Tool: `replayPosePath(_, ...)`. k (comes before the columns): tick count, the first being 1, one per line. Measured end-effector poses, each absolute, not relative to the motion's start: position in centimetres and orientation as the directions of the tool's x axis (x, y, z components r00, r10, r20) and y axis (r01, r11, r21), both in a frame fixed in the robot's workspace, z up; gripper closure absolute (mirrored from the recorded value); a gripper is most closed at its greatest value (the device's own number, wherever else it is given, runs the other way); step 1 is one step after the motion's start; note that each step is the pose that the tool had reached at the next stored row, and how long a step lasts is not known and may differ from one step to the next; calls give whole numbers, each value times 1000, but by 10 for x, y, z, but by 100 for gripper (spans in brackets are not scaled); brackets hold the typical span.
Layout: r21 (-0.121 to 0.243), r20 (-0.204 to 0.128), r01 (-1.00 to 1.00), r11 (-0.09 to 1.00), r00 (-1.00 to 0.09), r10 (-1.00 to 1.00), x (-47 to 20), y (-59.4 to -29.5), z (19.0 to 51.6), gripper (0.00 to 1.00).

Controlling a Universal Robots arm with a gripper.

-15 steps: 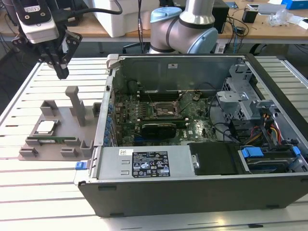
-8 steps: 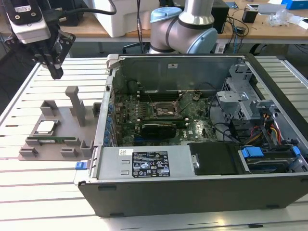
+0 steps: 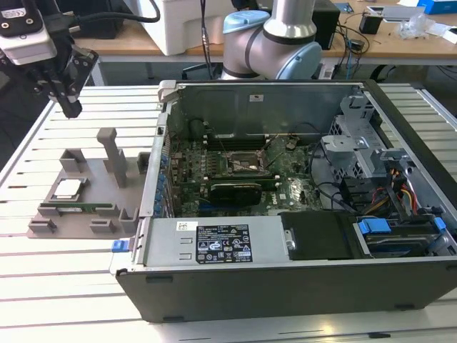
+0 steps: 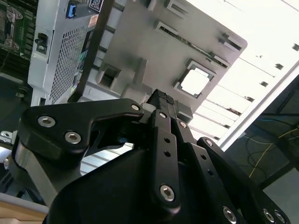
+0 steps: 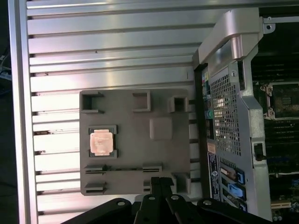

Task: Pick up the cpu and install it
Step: 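Reach for the cpu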

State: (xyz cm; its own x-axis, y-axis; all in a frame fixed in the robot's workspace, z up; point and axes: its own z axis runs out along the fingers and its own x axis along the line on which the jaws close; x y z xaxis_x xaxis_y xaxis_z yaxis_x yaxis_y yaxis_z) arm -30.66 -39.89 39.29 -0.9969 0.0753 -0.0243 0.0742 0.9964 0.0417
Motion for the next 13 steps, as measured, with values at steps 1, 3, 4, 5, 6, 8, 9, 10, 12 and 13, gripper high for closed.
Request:
replayPosePath(1, 42, -24, 74, 996, -997, 75, -310, -399, 393, 89)
replayPosePath(3, 42, -24, 74, 996, -997, 75, -315, -399, 393, 89)
replayPosePath(4, 42, -24, 74, 996, -997, 75, -317, -399, 393, 89)
replayPosePath(5, 42, -24, 74, 996, -997, 75, -319, -399, 393, 89)
replayPosePath(6, 42, -24, 74, 996, -997, 75, -322, -399, 393, 89)
replayPosePath(8, 42, -24, 74, 996, -997, 75, -325, -399, 393, 89)
replayPosePath(9, 42, -24, 74, 996, -997, 75, -326, -399, 393, 89)
replayPosePath(10, 42, -24, 74, 996, -997, 75, -328, -399, 393, 89)
replayPosePath(12, 42, -24, 74, 996, -997, 75, -332, -399, 393, 89)
replayPosePath(13, 42, -24, 74, 996, -997, 75, -335, -399, 393, 89)
